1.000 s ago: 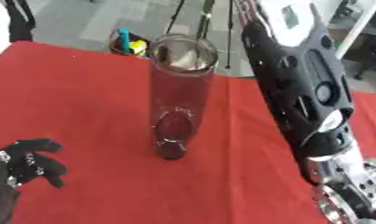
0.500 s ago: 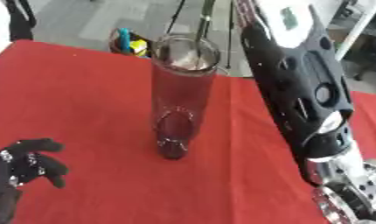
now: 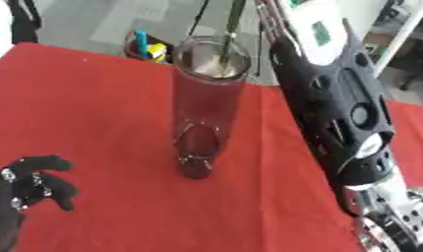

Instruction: Arrange flowers into the vase.

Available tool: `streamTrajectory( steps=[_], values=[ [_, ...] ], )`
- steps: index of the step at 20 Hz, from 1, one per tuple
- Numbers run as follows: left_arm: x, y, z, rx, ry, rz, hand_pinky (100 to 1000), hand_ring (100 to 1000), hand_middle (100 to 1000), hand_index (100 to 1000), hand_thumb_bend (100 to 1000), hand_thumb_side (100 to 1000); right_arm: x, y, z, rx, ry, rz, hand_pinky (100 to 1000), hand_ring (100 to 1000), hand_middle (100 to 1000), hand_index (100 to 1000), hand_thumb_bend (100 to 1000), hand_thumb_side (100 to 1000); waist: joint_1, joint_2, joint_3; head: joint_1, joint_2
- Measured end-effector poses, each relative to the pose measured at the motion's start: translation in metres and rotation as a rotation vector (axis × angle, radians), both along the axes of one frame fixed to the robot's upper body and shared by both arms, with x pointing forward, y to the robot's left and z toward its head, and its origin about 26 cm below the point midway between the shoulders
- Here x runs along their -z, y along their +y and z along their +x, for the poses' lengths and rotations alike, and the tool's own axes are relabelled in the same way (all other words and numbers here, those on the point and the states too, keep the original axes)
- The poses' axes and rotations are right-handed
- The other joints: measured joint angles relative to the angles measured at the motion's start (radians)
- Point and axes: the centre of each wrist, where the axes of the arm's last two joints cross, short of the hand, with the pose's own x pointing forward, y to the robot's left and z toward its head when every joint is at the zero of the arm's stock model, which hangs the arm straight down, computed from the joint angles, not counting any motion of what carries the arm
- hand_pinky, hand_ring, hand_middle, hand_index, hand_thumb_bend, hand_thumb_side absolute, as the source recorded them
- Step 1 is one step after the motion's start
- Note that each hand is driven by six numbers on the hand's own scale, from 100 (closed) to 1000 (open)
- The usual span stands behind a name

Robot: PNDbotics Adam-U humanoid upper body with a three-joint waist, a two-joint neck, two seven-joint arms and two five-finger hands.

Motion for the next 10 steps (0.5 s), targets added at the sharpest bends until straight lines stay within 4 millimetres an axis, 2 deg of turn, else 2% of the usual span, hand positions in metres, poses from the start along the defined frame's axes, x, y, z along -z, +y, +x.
streamTrajectory(
  steps=[10],
  values=[
    [-0.0001,-0.0001,0.0,0.0,0.0,0.0,442,556,674,804,134,1000,0.0101,-0.0032,0.0045,0.017,0.03,0.007,100,299,100,100,318,988,0.0,0.004,0.0,0.006,0.0]
  ],
)
